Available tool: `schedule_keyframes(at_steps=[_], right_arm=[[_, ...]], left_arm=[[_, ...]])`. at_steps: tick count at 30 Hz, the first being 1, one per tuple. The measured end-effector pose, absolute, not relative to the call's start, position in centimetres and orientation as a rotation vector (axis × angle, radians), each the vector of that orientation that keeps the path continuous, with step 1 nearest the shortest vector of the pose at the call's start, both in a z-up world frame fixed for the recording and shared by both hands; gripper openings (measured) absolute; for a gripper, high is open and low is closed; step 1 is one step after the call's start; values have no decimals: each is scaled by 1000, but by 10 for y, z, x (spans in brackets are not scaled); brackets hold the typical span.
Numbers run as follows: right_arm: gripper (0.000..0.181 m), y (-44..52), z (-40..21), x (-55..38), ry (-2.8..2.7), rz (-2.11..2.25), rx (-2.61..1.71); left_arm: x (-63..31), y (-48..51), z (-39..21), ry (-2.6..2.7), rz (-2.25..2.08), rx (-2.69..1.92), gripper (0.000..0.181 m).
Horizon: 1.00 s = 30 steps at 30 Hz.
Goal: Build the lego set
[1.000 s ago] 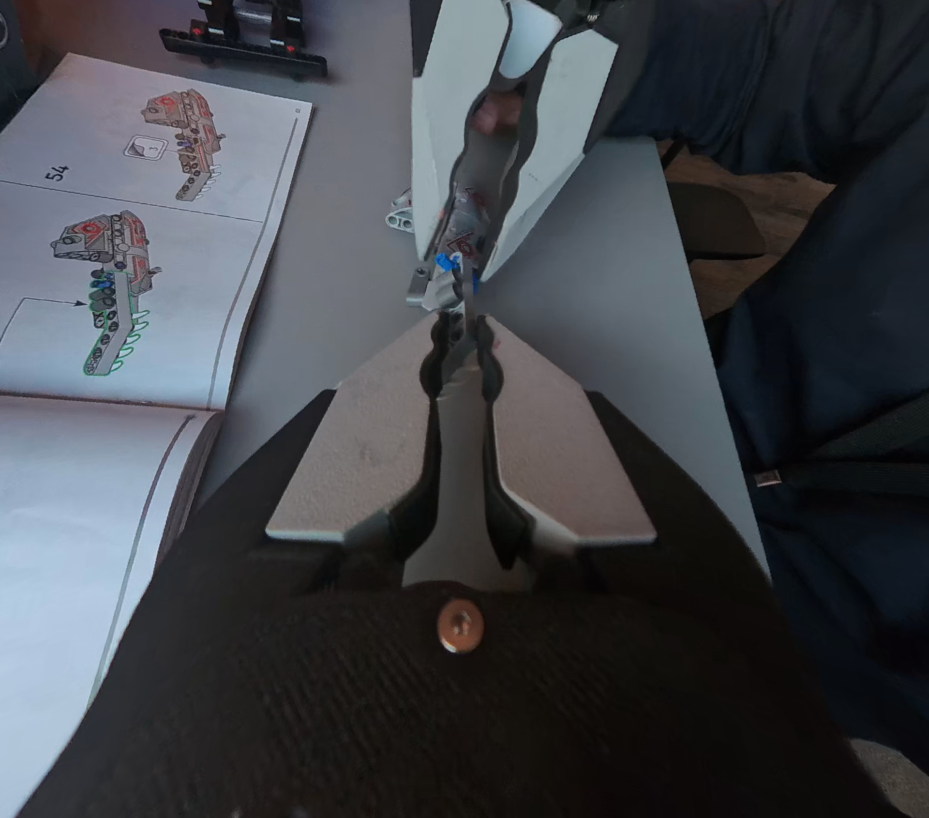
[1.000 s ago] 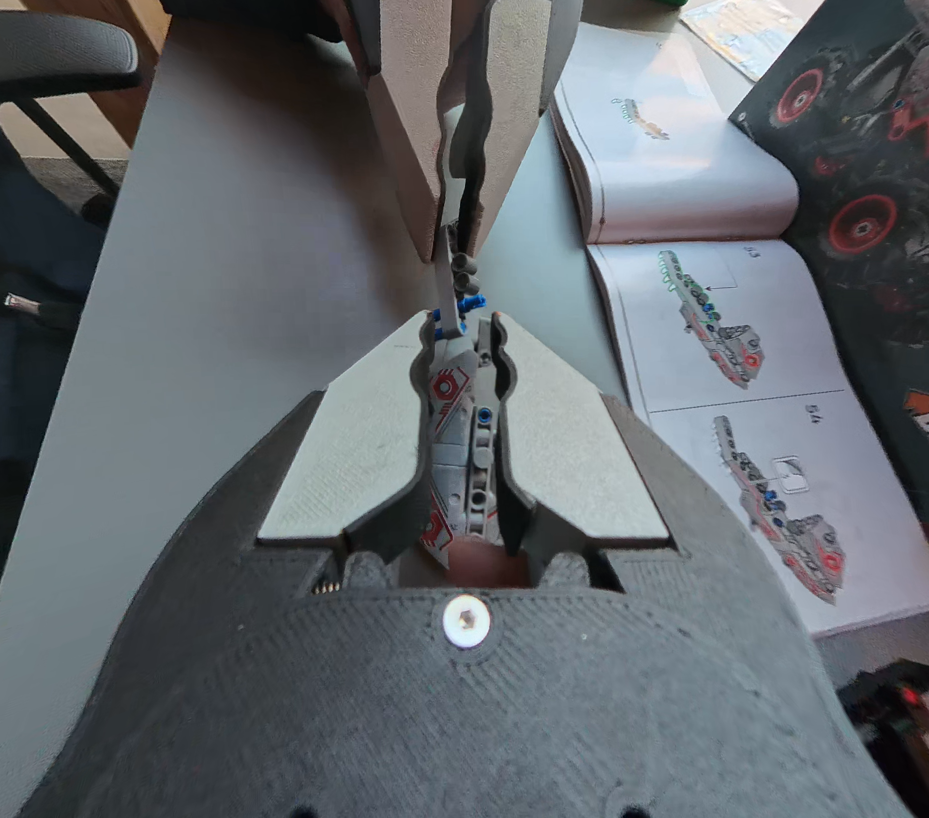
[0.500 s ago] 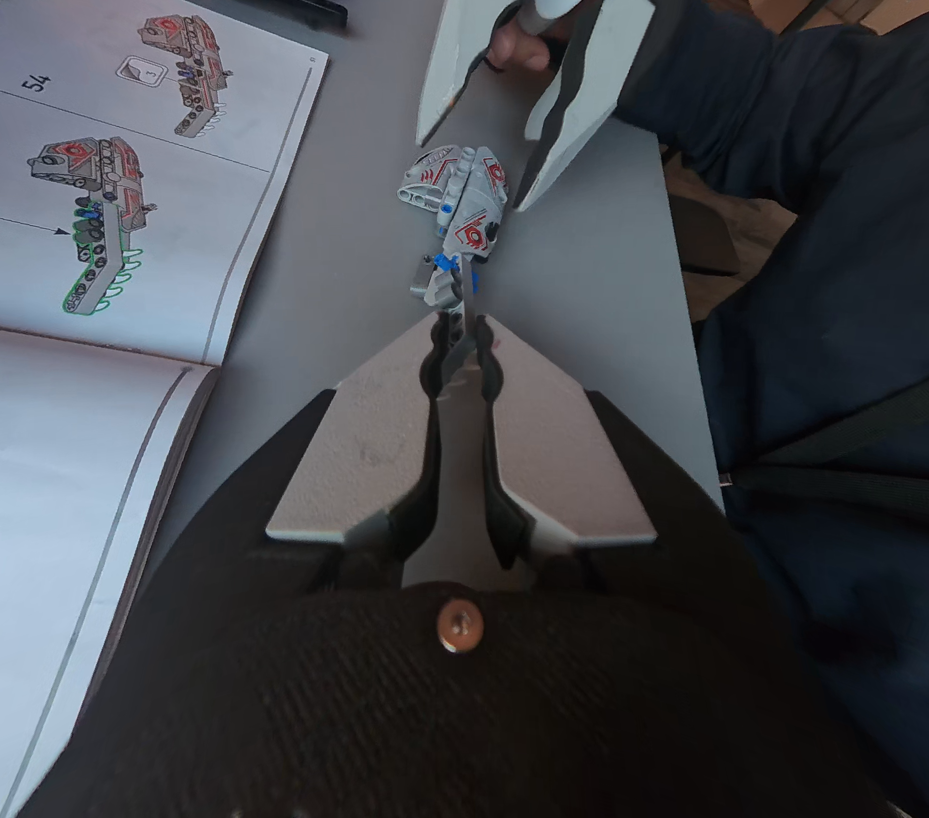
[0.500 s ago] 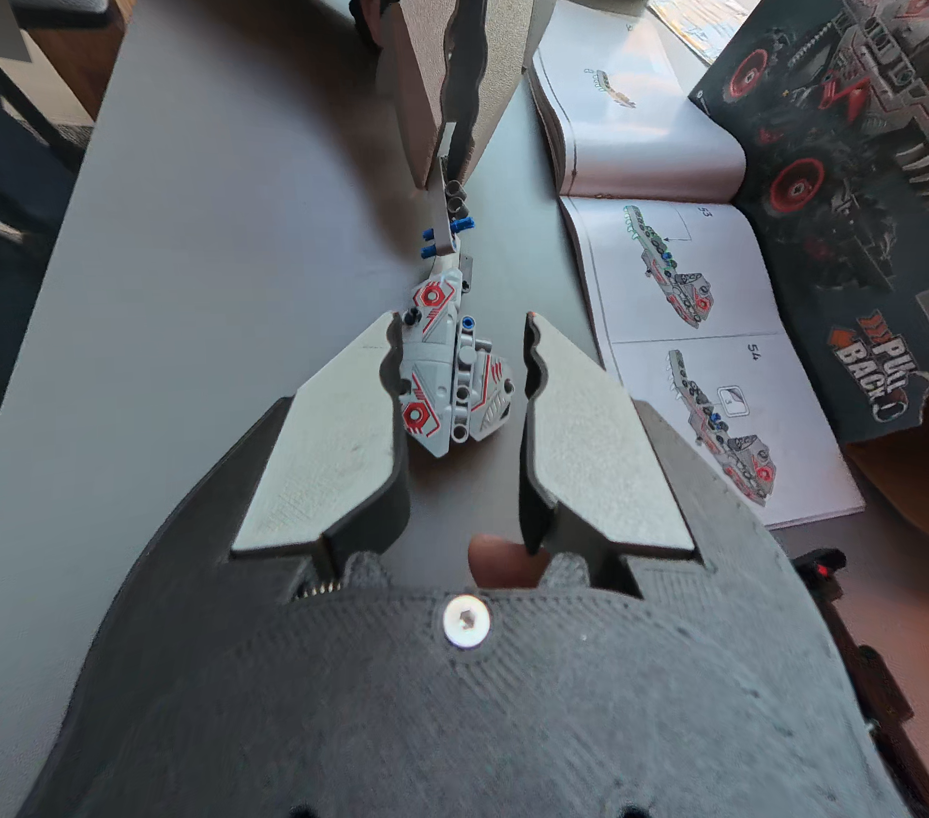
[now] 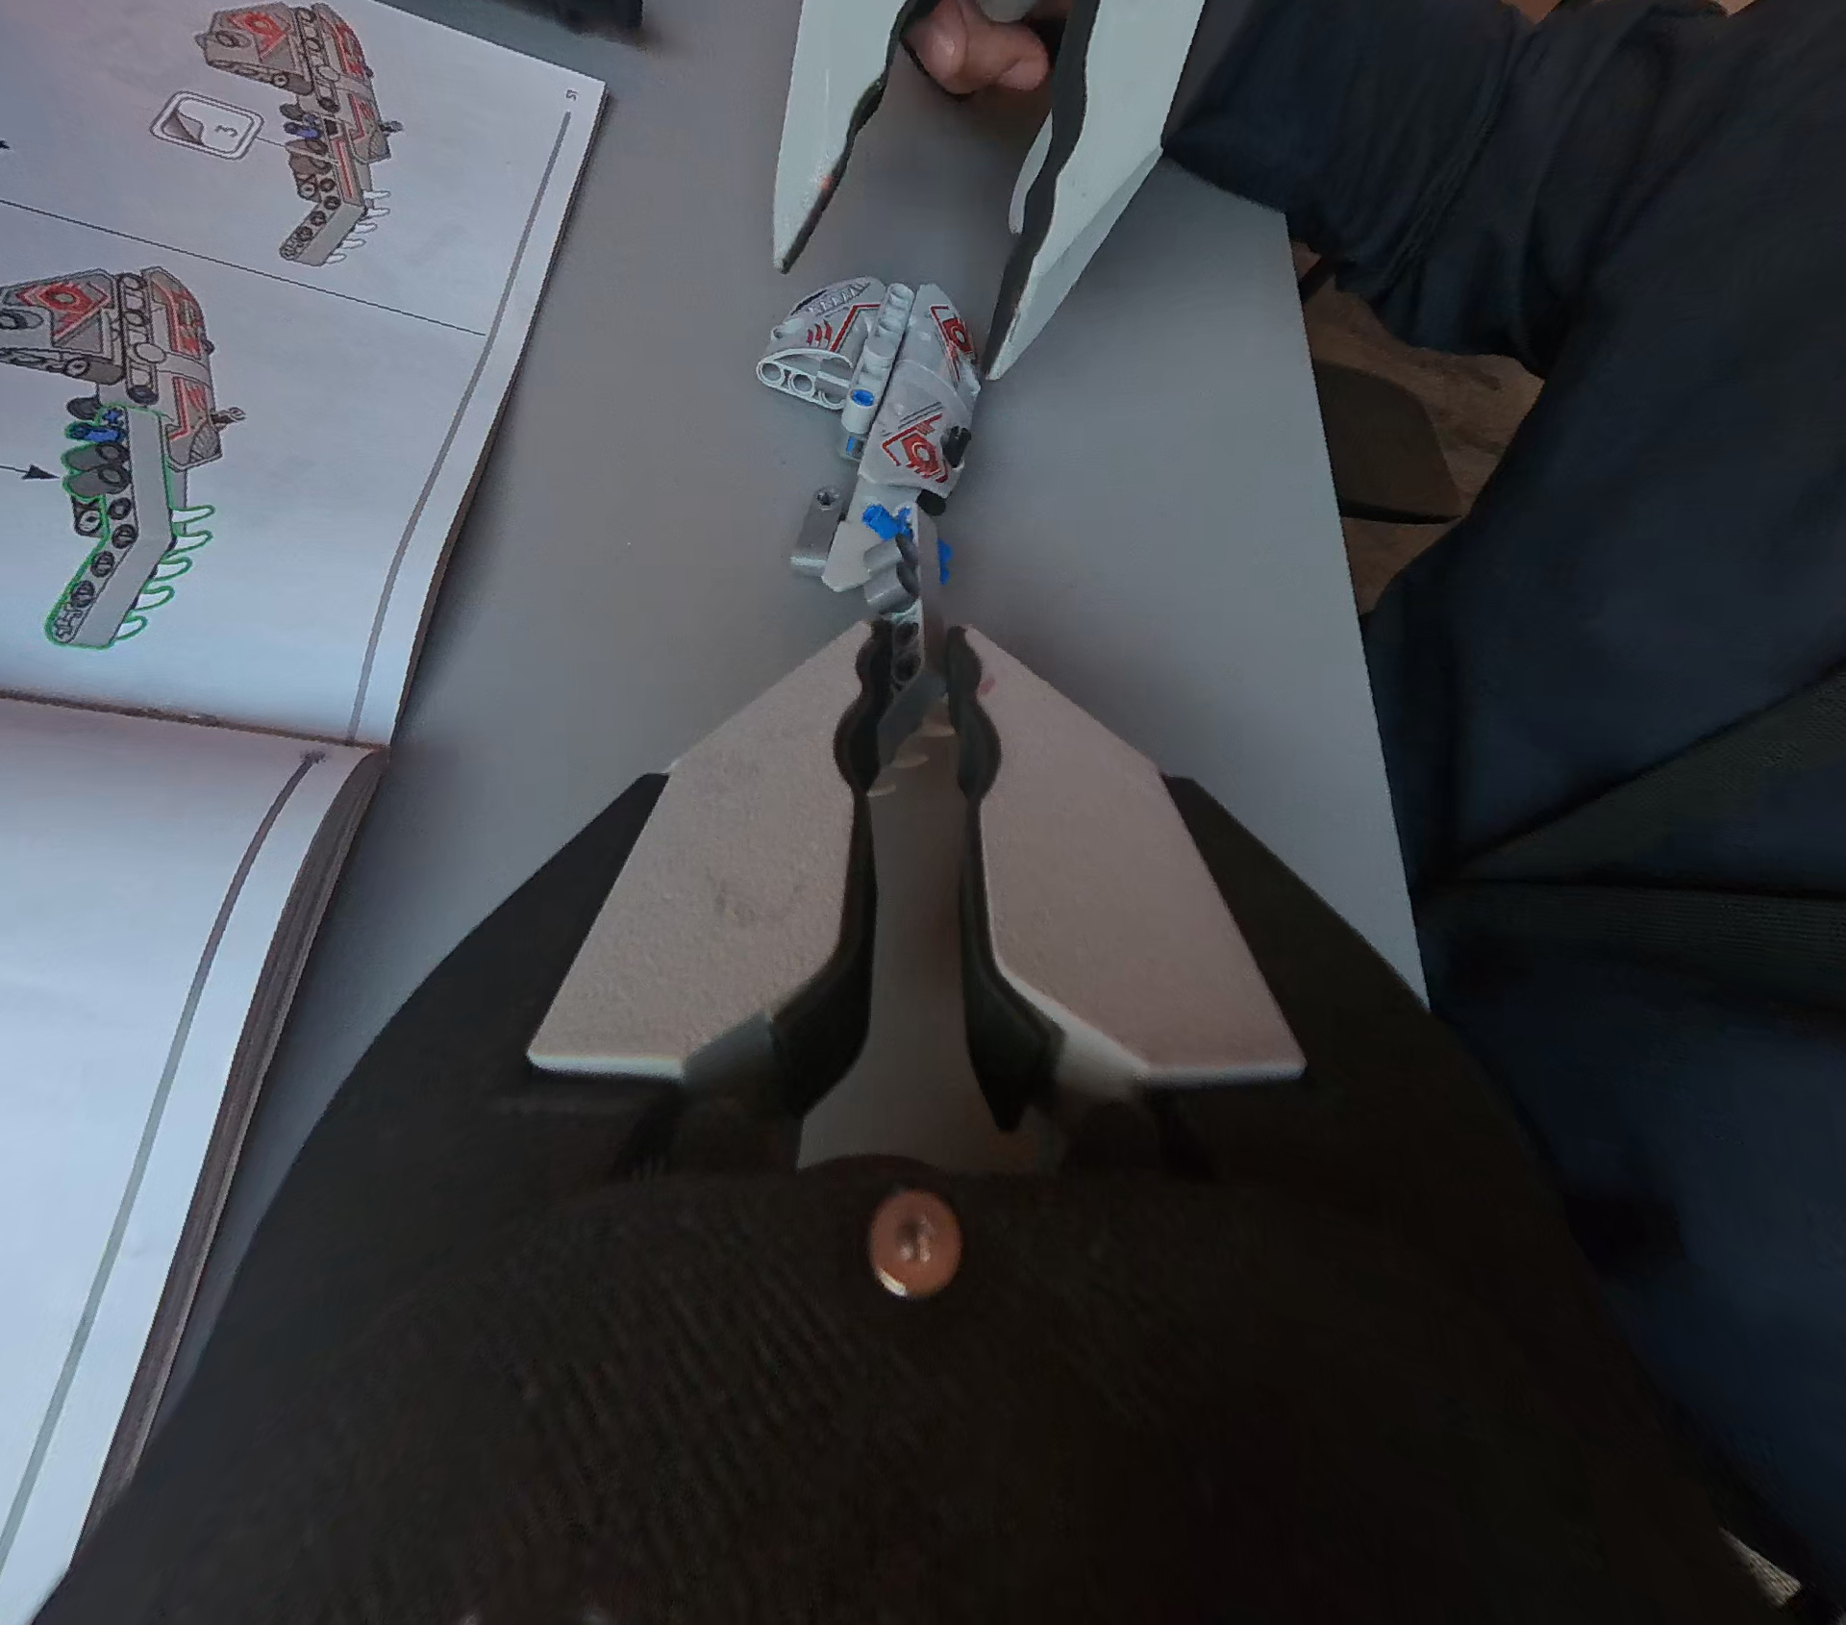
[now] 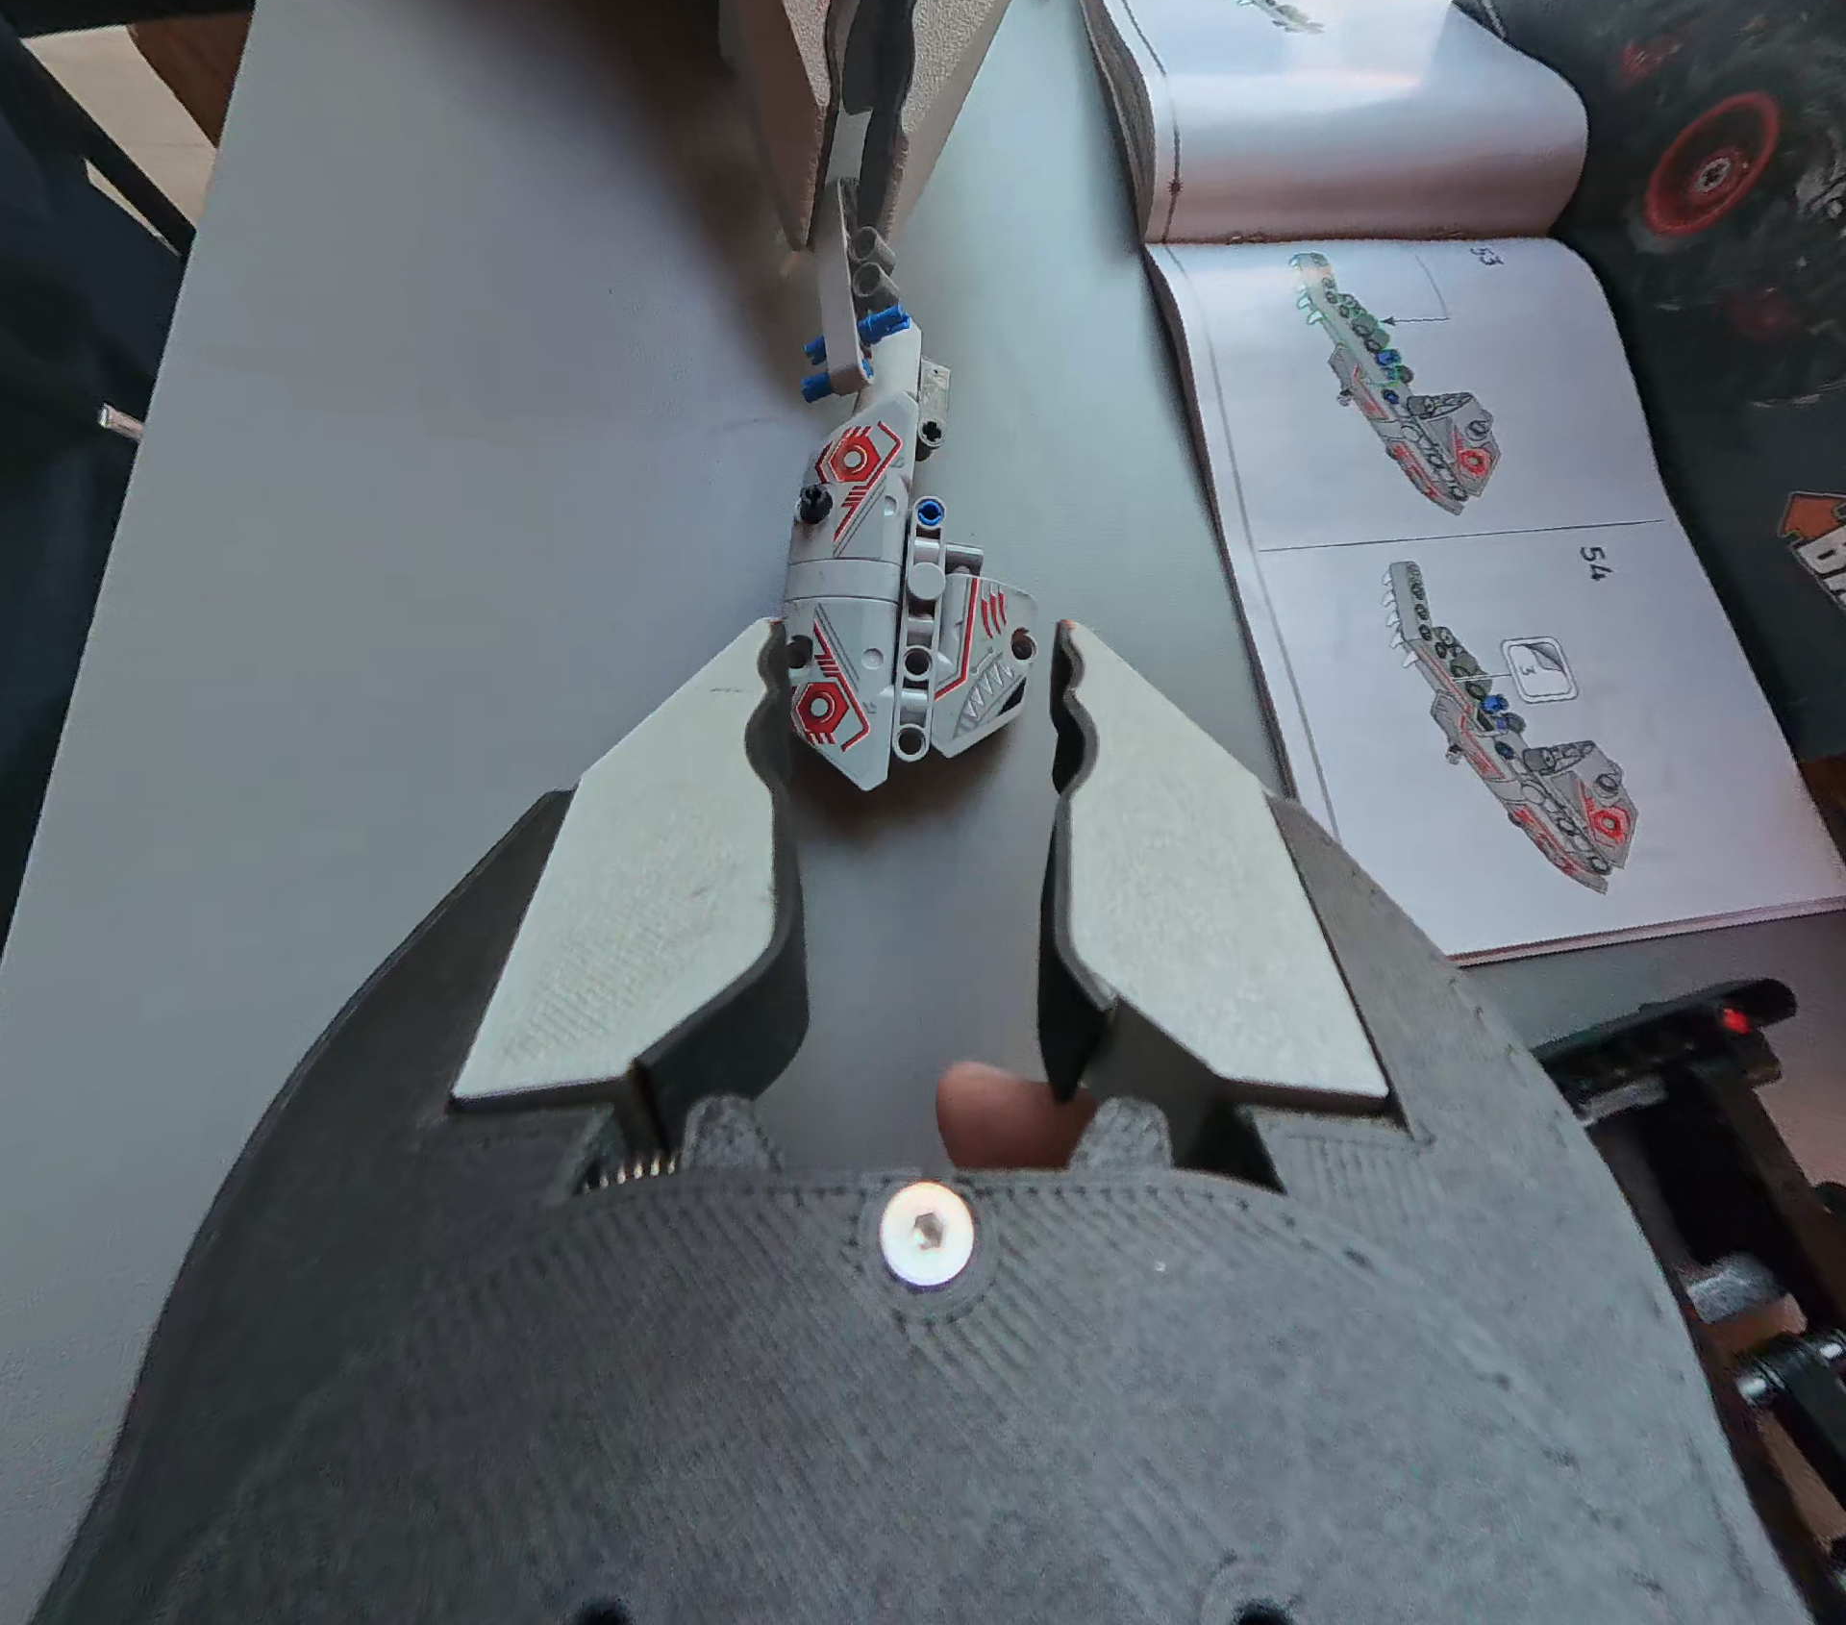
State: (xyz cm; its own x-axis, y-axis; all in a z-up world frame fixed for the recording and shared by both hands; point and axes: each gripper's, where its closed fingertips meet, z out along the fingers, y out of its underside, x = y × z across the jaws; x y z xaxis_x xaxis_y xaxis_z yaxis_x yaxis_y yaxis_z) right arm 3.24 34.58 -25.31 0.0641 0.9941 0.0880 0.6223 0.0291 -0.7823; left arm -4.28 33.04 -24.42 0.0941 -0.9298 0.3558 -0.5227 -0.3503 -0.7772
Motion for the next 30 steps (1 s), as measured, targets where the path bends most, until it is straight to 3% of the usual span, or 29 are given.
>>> schedule_keyframes(at_steps=[30], right_arm=[[38,336,-262,29,-1727,666,-1603]], left_arm=[[-41,325,-246,1447,-1184,-1922,8]])
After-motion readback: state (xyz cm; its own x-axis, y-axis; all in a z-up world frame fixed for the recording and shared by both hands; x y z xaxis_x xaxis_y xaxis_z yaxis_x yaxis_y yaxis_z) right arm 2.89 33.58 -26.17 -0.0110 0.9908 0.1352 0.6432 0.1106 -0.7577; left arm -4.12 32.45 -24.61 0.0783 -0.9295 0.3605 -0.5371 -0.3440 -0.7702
